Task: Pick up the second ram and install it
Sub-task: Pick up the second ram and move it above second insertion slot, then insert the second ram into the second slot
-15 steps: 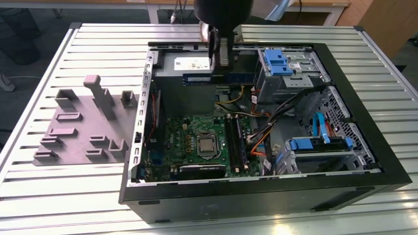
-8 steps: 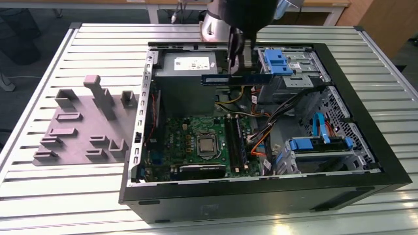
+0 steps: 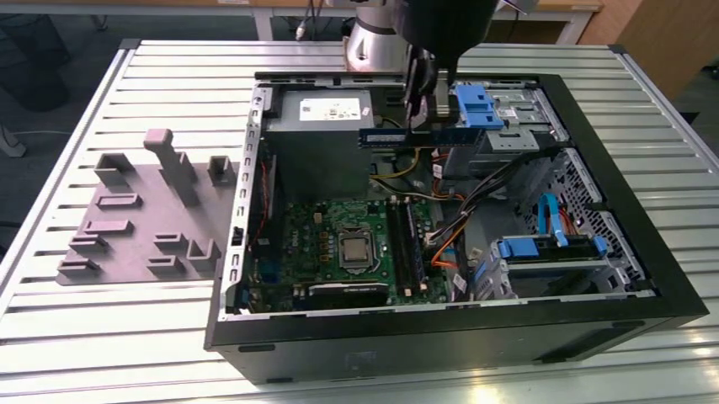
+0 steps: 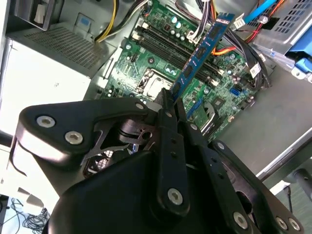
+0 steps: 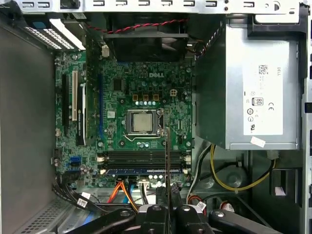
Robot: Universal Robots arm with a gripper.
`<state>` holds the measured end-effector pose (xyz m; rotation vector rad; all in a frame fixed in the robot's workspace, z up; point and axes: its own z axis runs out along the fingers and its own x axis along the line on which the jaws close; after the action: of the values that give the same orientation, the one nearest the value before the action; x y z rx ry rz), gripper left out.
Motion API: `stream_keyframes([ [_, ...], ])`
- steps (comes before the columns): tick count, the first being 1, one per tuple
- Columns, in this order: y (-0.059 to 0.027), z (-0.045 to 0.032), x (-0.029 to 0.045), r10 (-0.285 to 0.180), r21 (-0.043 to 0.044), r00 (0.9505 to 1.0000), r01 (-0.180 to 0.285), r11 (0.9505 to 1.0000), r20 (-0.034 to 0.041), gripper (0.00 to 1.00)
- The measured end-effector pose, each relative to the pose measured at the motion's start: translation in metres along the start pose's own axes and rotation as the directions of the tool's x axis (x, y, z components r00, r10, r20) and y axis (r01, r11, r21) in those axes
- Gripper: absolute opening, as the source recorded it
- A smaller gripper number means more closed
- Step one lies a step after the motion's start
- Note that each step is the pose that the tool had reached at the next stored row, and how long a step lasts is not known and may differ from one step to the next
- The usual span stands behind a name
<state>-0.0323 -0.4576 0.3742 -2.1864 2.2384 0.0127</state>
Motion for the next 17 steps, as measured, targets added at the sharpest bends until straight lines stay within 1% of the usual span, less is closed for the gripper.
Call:
stream_keyframes([
  [10,-0.001,0.0,0.0,0.003,0.0001,1.0,-0.003,1.0,0.0,0.14],
  [12,-0.001,0.0002,-0.0001,0.029,0.0005,0.9996,-0.029,0.9996,-0.0001,0.14],
  [14,-0.001,0.0007,-0.0001,0.061,0.0009,0.9981,-0.061,0.9981,-0.0002,0.14],
  [17,-0.001,0.002,0.0,0.116,0.0017,0.9933,-0.116,0.9933,-0.0002,0.14],
])
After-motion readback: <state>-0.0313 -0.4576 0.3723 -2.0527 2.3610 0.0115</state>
